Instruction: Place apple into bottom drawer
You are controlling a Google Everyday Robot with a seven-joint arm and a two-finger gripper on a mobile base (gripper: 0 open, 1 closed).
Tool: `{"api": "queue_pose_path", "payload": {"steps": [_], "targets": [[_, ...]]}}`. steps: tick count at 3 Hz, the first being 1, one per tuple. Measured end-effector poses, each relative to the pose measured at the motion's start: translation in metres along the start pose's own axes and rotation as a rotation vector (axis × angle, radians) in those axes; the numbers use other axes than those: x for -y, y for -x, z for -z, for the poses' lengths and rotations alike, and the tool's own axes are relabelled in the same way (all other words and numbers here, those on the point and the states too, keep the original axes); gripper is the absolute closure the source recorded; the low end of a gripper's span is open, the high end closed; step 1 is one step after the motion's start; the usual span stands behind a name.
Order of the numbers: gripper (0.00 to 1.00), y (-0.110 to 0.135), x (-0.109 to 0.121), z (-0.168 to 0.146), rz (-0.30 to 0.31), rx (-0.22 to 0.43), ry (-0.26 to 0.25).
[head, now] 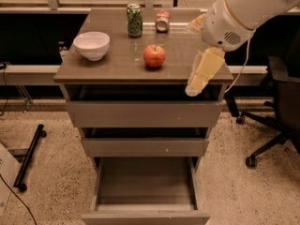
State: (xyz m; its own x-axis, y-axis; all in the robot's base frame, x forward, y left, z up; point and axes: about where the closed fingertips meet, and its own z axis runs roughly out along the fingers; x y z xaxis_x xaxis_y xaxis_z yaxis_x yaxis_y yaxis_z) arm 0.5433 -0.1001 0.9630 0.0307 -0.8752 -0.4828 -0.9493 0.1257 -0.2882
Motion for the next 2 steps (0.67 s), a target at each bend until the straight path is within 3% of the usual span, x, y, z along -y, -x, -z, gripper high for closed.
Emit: {"api": "queue_pose_path", "payload": {"steps": [1, 2], "targets": [[0.0, 0.0075, 0.0204, -0.0181, 0.012, 0.035, 0.03], [0.0, 0.0083, 0.0228, -0.0191, 0.012, 0.039, 0.029]]}}
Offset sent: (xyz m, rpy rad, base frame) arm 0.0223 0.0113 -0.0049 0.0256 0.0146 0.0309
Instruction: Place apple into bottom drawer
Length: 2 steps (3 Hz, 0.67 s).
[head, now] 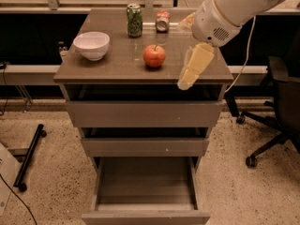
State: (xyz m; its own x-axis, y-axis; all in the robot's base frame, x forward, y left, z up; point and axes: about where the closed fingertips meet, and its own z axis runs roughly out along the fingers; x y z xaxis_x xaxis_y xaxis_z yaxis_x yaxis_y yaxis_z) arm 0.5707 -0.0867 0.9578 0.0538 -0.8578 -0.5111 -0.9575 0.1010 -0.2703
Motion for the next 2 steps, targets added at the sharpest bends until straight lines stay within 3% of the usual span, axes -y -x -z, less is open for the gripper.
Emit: {"api": "queue_pose_path", "payload": {"steps": [1, 2], "targets": [[0.0, -0.002, 0.003, -0.011, -0.039, 0.002, -0.003], [0.0, 0.002, 0.018, -0.033, -0.099, 0.046, -0.025]]}}
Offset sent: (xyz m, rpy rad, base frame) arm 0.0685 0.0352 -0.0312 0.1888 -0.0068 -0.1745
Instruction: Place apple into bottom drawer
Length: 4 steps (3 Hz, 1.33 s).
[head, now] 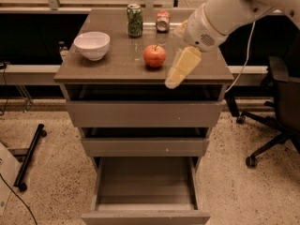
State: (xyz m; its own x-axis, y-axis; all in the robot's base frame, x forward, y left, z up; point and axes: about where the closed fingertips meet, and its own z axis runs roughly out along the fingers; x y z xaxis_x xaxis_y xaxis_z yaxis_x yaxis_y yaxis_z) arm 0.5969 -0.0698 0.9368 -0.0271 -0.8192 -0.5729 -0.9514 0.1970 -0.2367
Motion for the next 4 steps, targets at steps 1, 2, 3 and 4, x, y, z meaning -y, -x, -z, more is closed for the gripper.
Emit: {"api": "queue_pose_path", "payload": {"steps": [1, 2, 3, 4], "targets": [[0.0, 0.011, 0.039, -0.029, -0.077, 0.106, -0.062], [0.0, 0.014, 0.065, -0.046, -0.114, 0.167, -0.087], [0.0, 0.014, 0.096, -0.078, -0.163, 0.211, -0.067], [0.0, 0.012, 0.112, -0.095, -0.197, 0.235, -0.052]]}}
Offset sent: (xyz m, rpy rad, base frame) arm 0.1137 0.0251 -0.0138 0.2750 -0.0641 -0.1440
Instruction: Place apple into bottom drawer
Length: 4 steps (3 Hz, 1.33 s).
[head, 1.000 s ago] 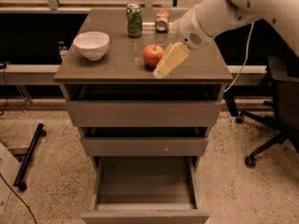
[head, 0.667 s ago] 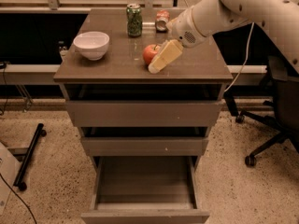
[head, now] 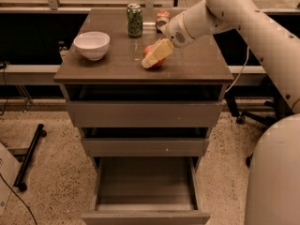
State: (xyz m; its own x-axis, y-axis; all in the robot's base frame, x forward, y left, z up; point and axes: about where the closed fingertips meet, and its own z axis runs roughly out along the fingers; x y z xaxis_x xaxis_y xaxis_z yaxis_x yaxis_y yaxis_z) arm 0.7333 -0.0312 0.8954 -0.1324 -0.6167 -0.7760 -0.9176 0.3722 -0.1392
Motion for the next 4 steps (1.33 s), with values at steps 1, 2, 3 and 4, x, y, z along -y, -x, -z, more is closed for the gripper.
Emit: {"api": "queue_pose_path", "payload": {"steps": [1, 2, 3, 4], "targets": [[0.0, -0.009, 0.008, -0.018, -0.048, 0.006, 0.022], [0.18, -0.017, 0.011, -0.03, -0.077, 0.001, 0.04], [0.41, -0.025, 0.012, -0.038, -0.098, -0.006, 0.052], [0.65, -0.026, 0.011, -0.039, -0.103, -0.008, 0.054]]}}
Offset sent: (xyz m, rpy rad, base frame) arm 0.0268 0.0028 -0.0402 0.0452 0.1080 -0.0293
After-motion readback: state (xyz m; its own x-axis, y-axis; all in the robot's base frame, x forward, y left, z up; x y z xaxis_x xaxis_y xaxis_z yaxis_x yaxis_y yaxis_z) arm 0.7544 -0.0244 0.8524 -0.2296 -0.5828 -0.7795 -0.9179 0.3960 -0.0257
